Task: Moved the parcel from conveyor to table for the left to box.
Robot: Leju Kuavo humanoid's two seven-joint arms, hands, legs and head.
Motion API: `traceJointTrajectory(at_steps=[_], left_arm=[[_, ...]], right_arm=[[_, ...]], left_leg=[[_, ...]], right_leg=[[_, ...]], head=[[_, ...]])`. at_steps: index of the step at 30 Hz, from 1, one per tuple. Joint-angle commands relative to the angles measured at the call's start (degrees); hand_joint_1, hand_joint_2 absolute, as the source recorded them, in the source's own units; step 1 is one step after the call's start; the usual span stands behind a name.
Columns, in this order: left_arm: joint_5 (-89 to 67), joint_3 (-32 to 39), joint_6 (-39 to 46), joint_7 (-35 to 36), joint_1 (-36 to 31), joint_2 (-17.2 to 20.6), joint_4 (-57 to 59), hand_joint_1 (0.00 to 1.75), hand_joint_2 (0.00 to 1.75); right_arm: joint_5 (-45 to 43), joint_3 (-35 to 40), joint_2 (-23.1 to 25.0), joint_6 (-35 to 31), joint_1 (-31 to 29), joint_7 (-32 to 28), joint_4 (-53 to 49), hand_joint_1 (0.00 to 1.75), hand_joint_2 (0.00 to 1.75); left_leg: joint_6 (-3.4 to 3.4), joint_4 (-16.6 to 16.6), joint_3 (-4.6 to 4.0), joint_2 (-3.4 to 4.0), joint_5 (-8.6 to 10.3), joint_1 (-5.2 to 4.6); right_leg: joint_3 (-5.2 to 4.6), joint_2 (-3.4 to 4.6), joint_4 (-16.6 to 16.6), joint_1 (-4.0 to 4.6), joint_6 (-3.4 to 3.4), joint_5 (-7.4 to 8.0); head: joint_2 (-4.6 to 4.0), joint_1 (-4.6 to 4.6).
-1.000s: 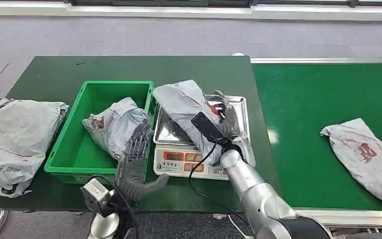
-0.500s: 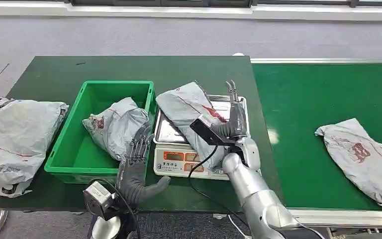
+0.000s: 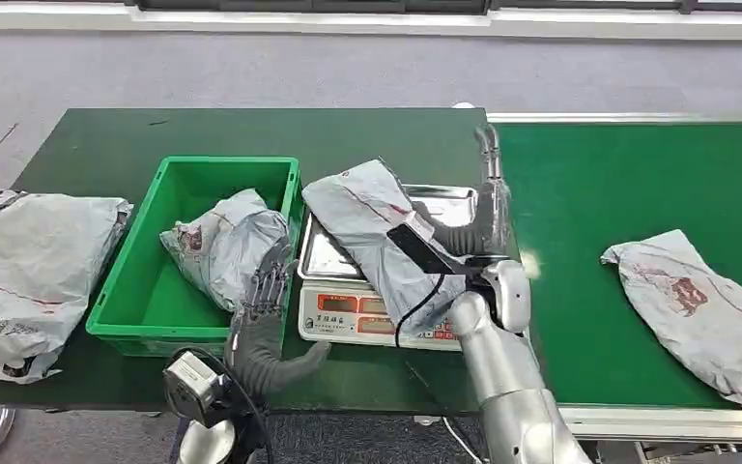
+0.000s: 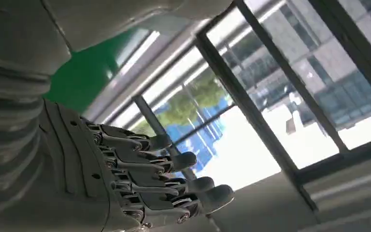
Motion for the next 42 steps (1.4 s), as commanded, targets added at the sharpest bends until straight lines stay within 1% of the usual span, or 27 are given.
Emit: traceJointTrajectory(at_steps=[1,3,4,5,6,7,8,10,12,13,14,15,16,17,18,19,20,21,23,24,25,26,27,37,38,41,42], left_arm=[[-6.6,0.2,5.2,1.0,-5.9,-1.8,8.9,0.0,1.75],[-6.6,0.2,5.2,1.0,-5.9,-1.8,8.9,0.0,1.75],[-6.6,0.2,5.2,1.0,-5.9,-1.8,8.9,0.0,1.75],[-6.6,0.2,5.2,1.0,-5.9,-1.8,8.9,0.0,1.75],[-6.6,0.2,5.2,1.0,-5.9,-1.8,8.9,0.0,1.75],[-11.5,0.2,8.5,2.8,-9.9,-2.3,13.1,0.0,1.75],[-13.3,0.4,10.3,3.5,-12.5,-2.7,16.2,0.0,1.75],[-17.1,0.4,13.7,5.7,-18.6,-3.5,23.4,0.0,1.75],[-21.4,0.4,18.2,9.0,-27.5,-5.1,34.7,0.0,1.75],[-20.3,-1.2,21.2,9.3,-31.9,-5.1,40.7,0.0,1.75],[-17.3,-3.4,23.8,9.9,-35.3,-5.1,44.9,0.0,1.75],[-13.4,-7.0,25.2,11.0,-39.3,-5.1,49.5,0.0,1.75],[-12.2,-9.4,26.8,12.8,-41.7,-5.1,51.8,0.0,1.75],[-9.5,-13.5,27.6,15.4,-44.7,-5.1,54.3,0.0,1.75],[-9.5,-13.5,27.6,15.4,-44.7,-5.1,54.3,0.0,1.75],[-8.7,-16.0,28.7,17.4,-45.7,-5.1,54.8,0.0,1.75],[-3.8,-23.3,31.3,20.8,-49.8,-5.1,59.1,0.0,1.75],[-3.9,-24.3,31.4,21.4,-50.3,-5.1,59.6,0.0,1.75],[-3.9,-24.3,31.4,21.4,-50.3,-5.1,59.6,0.0,1.75],[-3.5,-27.6,31.9,24.8,-52.1,-5.1,61.9,0.0,1.75],[-2.2,-30.6,32.4,27.6,-53.1,-5.1,62.6,0.0,1.75],[-3.1,-35.0,31.4,32.5,-54.3,-5.1,64.1,0.0,1.75],[-2.4,-37.1,31.3,34.3,-55.1,-5.1,64.7,0.0,1.75],[-2.4,-37.1,31.3,34.3,-55.1,-5.1,64.7,0.0,1.75],[-1.9,-40.5,31.8,36.8,-55.5,-5.1,65.1,0.0,1.75],[-0.9,-44.7,31.5,40.5,-55.9,-5.1,66.1,0.0,1.75],[-0.7,-47.3,31.2,42.9,-56.0,-5.1,67.1,0.0,1.75]], right_arm=[[-13.2,4.2,-0.9,0.1,11.5,-6.3,-43.3,0.0,1.75],[-13.2,4.2,-0.9,0.1,11.5,-6.3,-43.3,0.0,1.75],[-13.2,4.2,-0.9,0.1,11.5,-6.3,-43.3,0.0,1.75],[-13.2,4.2,-0.9,0.1,11.5,-6.3,-43.3,0.0,1.75],[-13.2,4.2,-0.9,0.1,11.5,-6.3,-43.3,0.0,1.75],[-19.3,3.0,-0.9,0.1,14.2,-10.6,-50.4,0.0,1.75],[-23.4,2.5,-0.9,0.1,16.4,-13.6,-53.1,0.0,1.75],[-28.1,2.8,-0.9,0.1,20.2,-16.4,-57.9,0.0,1.75],[-29.4,6.0,-0.9,0.1,22.9,-16.4,-63.8,0.0,1.75],[-30.6,8.0,-0.9,0.1,23.4,-16.4,-65.3,0.0,1.75],[-31.6,9.3,-0.9,0.1,23.8,-16.4,-66.1,0.0,1.75],[-32.4,11.0,-0.9,0.1,23.6,-16.4,-66.2,0.0,1.75],[-33.0,11.8,-0.9,0.1,23.2,-16.4,-66.2,0.0,1.75],[-34.3,12.1,-0.9,0.1,22.6,-16.4,-65.4,0.0,1.75],[-34.3,12.1,-0.9,0.1,22.6,-16.4,-65.4,0.0,1.75],[-35.4,12.2,-0.9,0.1,22.2,-16.4,-64.7,0.0,1.75],[-36.6,13.0,-0.9,0.1,21.3,-16.4,-63.3,0.0,1.75],[-36.7,12.8,-0.9,0.1,21.1,-16.4,-63.2,0.0,1.75],[-36.7,12.8,-0.9,0.1,21.1,-16.4,-63.2,0.0,1.75],[-39.2,12.8,-0.9,0.1,20.5,-16.4,-61.2,0.0,1.75],[-39.7,13.0,-0.9,0.1,20.6,-16.4,-60.6,0.0,1.75],[-40.9,11.9,-0.9,0.1,17.8,-16.4,-56.8,0.0,1.75],[-40.8,12.5,-0.9,0.1,19.5,-16.4,-57.9,0.0,1.75],[-40.8,12.5,-0.9,0.1,19.5,-16.4,-57.9,0.0,1.75],[-40.4,13.1,-0.9,0.1,19.9,-16.4,-57.8,0.0,1.75],[-40.3,13.6,-0.9,0.1,19.8,-16.4,-56.9,0.0,1.75],[-40.4,13.8,-0.9,0.1,19.8,-16.4,-56.4,0.0,1.75]], left_leg=[[0.08,0.0,-0.1,-0.44,0.04,-0.02],[0.08,0.0,-0.1,-0.51,0.05,-0.01],[0.07,0.0,-0.1,-0.35,0.05,-0.03],[0.1,0.0,0.0,-0.39,0.01,0.0],[0.11,0.0,0.0,-0.24,-0.04,0.0],[0.07,0.0,0.0,-0.11,-0.06,-0.02],[0.06,0.0,0.04,-0.06,-0.09,-0.02],[0.04,0.0,-0.05,-0.69,0.06,0.02],[0.08,0.0,-0.08,-0.88,0.12,0.01],[0.15,0.0,-0.09,-1.11,0.18,0.04],[0.16,0.0,-0.09,-1.14,0.19,0.04],[0.14,0.0,-0.08,-0.84,0.13,-0.03],[0.17,0.0,-0.06,-0.76,0.14,-0.01],[0.19,0.0,-0.03,-0.71,0.14,-0.02],[0.15,0.0,-0.03,-0.54,0.08,-0.04],[0.16,0.0,-0.03,-0.55,0.11,-0.03],[0.17,0.0,0.07,-0.44,0.1,-0.02],[0.15,0.0,0.06,-0.32,0.07,-0.03],[0.18,0.1,0.04,-0.36,0.07,-0.02],[0.19,0.0,0.15,-0.26,0.06,-0.04],[0.17,0.0,0.13,-0.14,0.04,-0.05],[0.17,0.0,0.16,-0.1,0.03,-0.05],[0.18,0.0,0.17,-0.08,0.01,-0.05],[0.17,0.0,0.15,0.06,0.01,-0.05],[0.18,-0.1,0.24,0.04,0.03,-0.04],[0.18,-0.1,0.2,0.04,0.02,-0.05],[0.16,0.0,0.1,0.04,0.0,-0.06]], right_leg=[[0.04,-0.46,0.0,0.0,-0.09,-0.11],[0.07,-0.54,0.0,0.01,-0.08,-0.11],[-0.02,-0.37,0.0,-0.02,-0.06,-0.06],[0.13,-0.41,-0.1,0.02,-0.09,-0.09],[0.08,-0.25,-0.1,0.02,-0.07,-0.07],[0.02,-0.15,0.0,-0.01,-0.06,-0.04],[0.05,-0.13,0.0,0.0,-0.08,-0.05],[0.1,-0.75,-0.1,0.03,-0.09,-0.11],[0.06,-0.96,-0.1,0.01,-0.08,-0.13],[0.2,-1.24,-0.2,0.05,-0.09,-0.14],[0.22,-1.26,-0.2,0.05,-0.1,-0.12],[0.1,-0.96,-0.1,-0.04,-0.05,-0.11],[0.12,-0.86,-0.1,0.0,-0.07,-0.05],[0.23,-0.78,-0.2,0.0,-0.08,0.01],[0.17,-0.58,-0.1,-0.02,0.02,0.03],[0.16,-0.59,-0.1,-0.01,-0.01,0.06],[0.24,-0.49,-0.2,0.0,0.0,0.11],[0.19,-0.37,-0.1,-0.03,0.05,0.12],[0.19,-0.41,-0.1,-0.02,0.04,0.11],[0.24,-0.32,-0.2,-0.03,0.01,0.13],[0.21,-0.18,-0.1,-0.05,0.04,0.14],[0.23,-0.15,-0.2,-0.04,0.02,0.15],[0.23,-0.13,-0.2,-0.03,-0.01,0.14],[0.16,0.05,-0.1,-0.04,0.04,0.17],[0.26,0.03,-0.2,-0.02,-0.01,0.19],[0.24,0.04,-0.2,-0.03,0.03,0.17],[0.15,0.05,-0.1,-0.06,0.1,0.14]], head=[[0.0,0.0],[0.0,0.0],[0.0,0.0],[0.0,0.0],[0.0,0.0],[0.0,0.0],[0.0,0.0],[0.0,-0.02],[0.0,0.0],[0.0,-0.02],[0.0,-0.02],[0.0,0.0],[0.0,0.0],[0.0,0.0],[0.0,0.0],[0.0,0.0],[0.0,0.0],[0.0,0.0],[0.0,0.0],[0.0,0.0],[0.0,0.0],[0.0,0.0],[0.0,0.0],[0.0,0.0],[0.0,0.0],[0.0,0.02],[0.0,0.0]])
